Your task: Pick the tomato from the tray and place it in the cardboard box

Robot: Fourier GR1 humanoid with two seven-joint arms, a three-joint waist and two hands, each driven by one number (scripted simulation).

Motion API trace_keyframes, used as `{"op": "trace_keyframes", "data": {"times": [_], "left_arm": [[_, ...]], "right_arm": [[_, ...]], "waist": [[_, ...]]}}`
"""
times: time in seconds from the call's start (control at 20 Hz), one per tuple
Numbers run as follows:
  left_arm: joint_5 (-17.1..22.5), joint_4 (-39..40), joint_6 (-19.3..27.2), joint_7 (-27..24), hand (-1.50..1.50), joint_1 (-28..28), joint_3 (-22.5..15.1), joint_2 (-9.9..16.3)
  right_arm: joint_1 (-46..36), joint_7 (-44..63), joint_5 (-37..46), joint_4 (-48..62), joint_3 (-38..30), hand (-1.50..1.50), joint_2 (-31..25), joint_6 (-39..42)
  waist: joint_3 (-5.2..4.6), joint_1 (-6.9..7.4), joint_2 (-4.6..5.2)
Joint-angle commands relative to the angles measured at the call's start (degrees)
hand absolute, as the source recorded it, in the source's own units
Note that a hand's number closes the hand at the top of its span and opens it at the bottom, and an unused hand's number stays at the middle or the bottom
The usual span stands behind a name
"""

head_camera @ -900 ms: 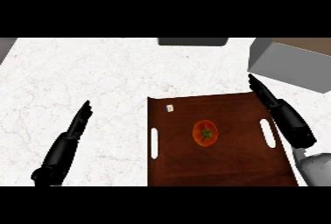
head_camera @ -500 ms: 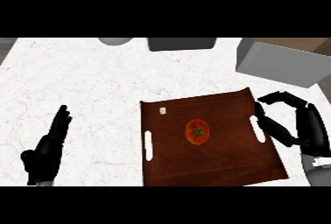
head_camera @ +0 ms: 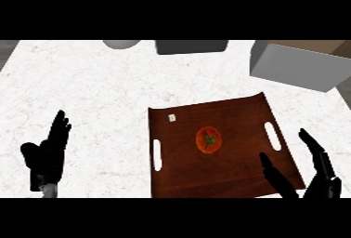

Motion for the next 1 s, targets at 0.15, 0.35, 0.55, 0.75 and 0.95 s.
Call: {"op": "trace_keyframes", "data": {"times": [0.15,0.35,0.55,0.75,0.95], "left_arm": [[-0.1,3.0,-0.1,0.6,0.0,-3.5,0.1,-1.2],[-1.1,1.9,-0.5,0.3,0.0,-2.8,-1.0,-1.2],[-0.6,3.1,-1.1,1.0,0.0,-5.0,-0.3,-1.1],[-1.3,4.8,-1.2,2.3,0.0,-7.1,-1.6,-2.5],[-2.1,9.0,-1.2,-1.3,0.0,-8.2,-0.5,-3.2]], "right_arm": [[18.2,14.1,21.5,-11.5,5.9,-1.5,6.0,1.6],[23.7,23.5,31.7,-20.6,9.6,-1.5,10.1,11.9],[26.2,32.4,43.3,-27.7,13.6,-1.5,13.7,24.1],[17.2,46.3,51.4,-28.2,18.1,-1.5,14.8,34.9],[10.7,58.8,56.3,-26.3,23.8,-1.5,14.9,43.3]], "waist": [[-0.21,1.61,0.6],[-0.11,3.38,0.71],[-0.07,3.95,0.76],[0.1,4.7,0.99],[0.17,4.5,0.86]]}}
